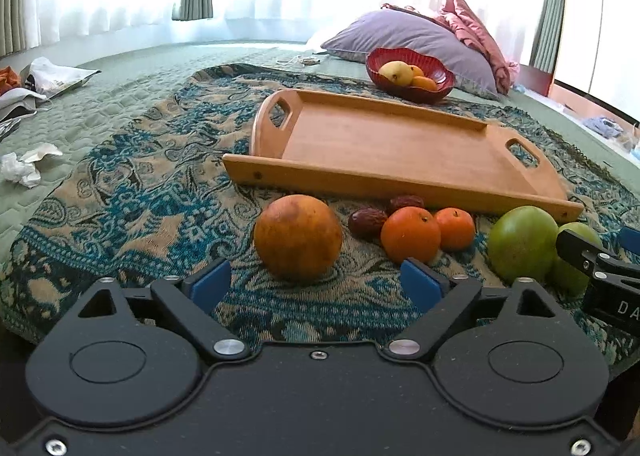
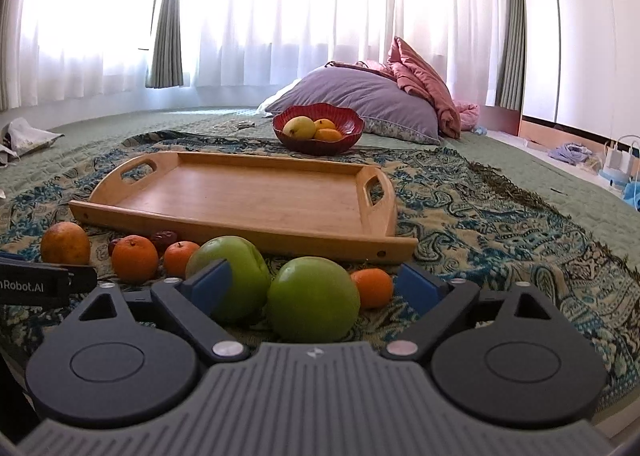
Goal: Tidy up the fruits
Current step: 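Move left tool to the brown grapefruit while right tool approaches the large green fruit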
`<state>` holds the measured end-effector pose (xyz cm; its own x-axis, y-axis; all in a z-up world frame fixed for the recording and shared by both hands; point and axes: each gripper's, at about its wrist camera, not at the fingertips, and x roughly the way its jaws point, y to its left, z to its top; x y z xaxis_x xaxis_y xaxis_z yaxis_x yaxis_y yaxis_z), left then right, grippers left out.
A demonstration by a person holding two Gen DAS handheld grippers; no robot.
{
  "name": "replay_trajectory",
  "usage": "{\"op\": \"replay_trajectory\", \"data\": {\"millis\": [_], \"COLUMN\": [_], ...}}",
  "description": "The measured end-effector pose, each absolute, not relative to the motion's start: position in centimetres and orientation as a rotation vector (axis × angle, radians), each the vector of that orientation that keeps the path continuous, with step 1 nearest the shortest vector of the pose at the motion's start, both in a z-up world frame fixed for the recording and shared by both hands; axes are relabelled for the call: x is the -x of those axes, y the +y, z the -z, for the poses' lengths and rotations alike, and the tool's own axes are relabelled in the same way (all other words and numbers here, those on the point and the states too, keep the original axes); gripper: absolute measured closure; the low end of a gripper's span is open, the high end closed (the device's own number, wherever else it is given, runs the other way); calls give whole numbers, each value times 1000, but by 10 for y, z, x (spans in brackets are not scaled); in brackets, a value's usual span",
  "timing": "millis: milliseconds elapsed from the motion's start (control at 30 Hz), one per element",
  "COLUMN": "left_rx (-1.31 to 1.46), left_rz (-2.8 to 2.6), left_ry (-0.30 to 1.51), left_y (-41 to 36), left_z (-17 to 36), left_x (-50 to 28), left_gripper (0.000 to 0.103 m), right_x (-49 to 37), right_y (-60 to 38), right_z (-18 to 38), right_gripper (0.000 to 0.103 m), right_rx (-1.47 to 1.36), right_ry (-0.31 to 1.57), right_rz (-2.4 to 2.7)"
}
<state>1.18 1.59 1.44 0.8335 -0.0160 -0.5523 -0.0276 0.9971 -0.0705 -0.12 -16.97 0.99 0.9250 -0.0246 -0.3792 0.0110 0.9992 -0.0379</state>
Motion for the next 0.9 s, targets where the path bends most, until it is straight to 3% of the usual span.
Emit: {"op": "replay_trajectory", "data": {"millis": [167,400,900], "left_rx": [54,97,88], "left_rz": [18,27,26], "left_ry": [563,542,568], "left_y": [14,19,22], "left_z": [-14,-13,-2], "left_x": [-14,-16,-29], "left_gripper": [31,32,38], "right_x": [-2,-4,-2], "right_y": [-170,-171,-158], "right_z": [-8,-10,-8], "right_gripper": [11,18,18], "right_rx": [15,-14,15], "right_ry": [380,382,376], "right_rz": [13,-1,-44]}}
